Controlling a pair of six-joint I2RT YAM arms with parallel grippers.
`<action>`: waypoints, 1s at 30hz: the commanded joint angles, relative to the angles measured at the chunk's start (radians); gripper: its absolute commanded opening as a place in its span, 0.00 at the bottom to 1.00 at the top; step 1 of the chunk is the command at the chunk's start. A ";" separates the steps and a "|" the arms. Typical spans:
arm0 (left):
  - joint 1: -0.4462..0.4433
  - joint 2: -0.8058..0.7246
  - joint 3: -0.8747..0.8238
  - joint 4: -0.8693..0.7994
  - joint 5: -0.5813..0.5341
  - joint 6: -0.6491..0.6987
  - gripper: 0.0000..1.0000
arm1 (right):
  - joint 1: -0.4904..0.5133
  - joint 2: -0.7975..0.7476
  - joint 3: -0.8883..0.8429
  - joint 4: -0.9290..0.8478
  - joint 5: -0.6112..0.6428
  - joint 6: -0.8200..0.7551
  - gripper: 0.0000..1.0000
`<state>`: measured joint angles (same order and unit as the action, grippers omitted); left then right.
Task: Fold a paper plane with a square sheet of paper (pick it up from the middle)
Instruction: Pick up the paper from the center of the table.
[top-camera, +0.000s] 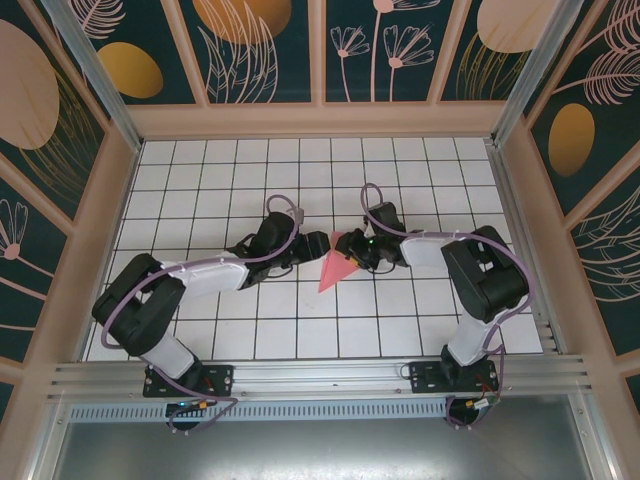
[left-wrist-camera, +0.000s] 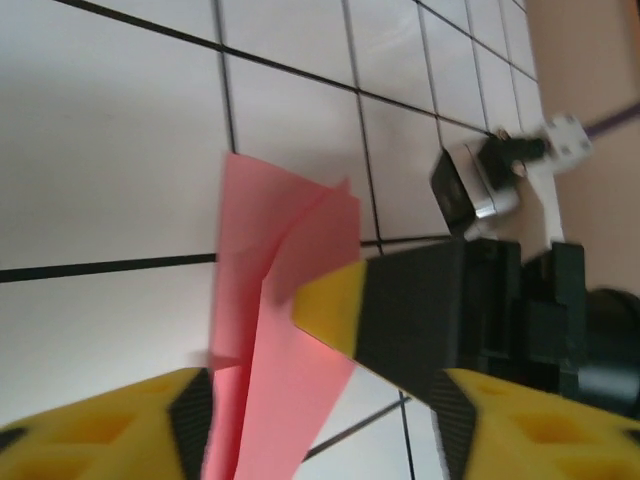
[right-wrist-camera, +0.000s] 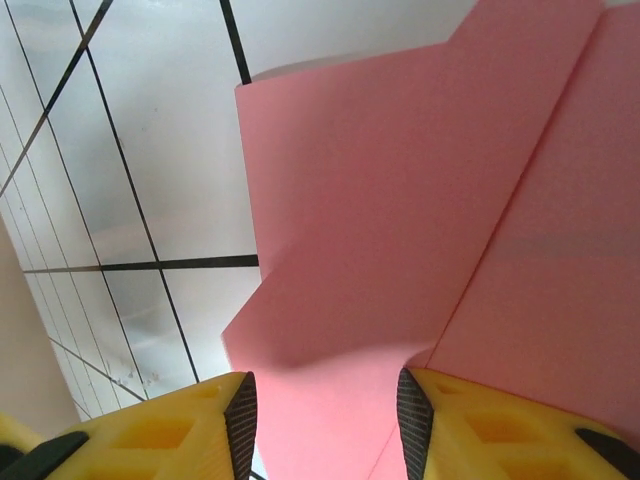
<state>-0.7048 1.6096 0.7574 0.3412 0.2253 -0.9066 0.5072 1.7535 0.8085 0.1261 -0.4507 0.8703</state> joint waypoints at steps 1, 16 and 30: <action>0.005 0.041 -0.020 0.150 0.144 -0.045 0.49 | 0.010 0.020 0.033 -0.023 0.016 -0.009 0.44; -0.013 0.227 0.039 0.067 0.122 -0.056 0.09 | -0.004 -0.063 -0.015 -0.017 0.047 0.022 0.42; -0.013 0.223 0.007 0.015 0.030 -0.072 0.01 | -0.007 -0.034 0.005 -0.069 0.095 0.057 0.42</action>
<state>-0.7143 1.8412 0.7773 0.3805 0.2787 -0.9741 0.5049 1.7065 0.7959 0.0925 -0.3664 0.9104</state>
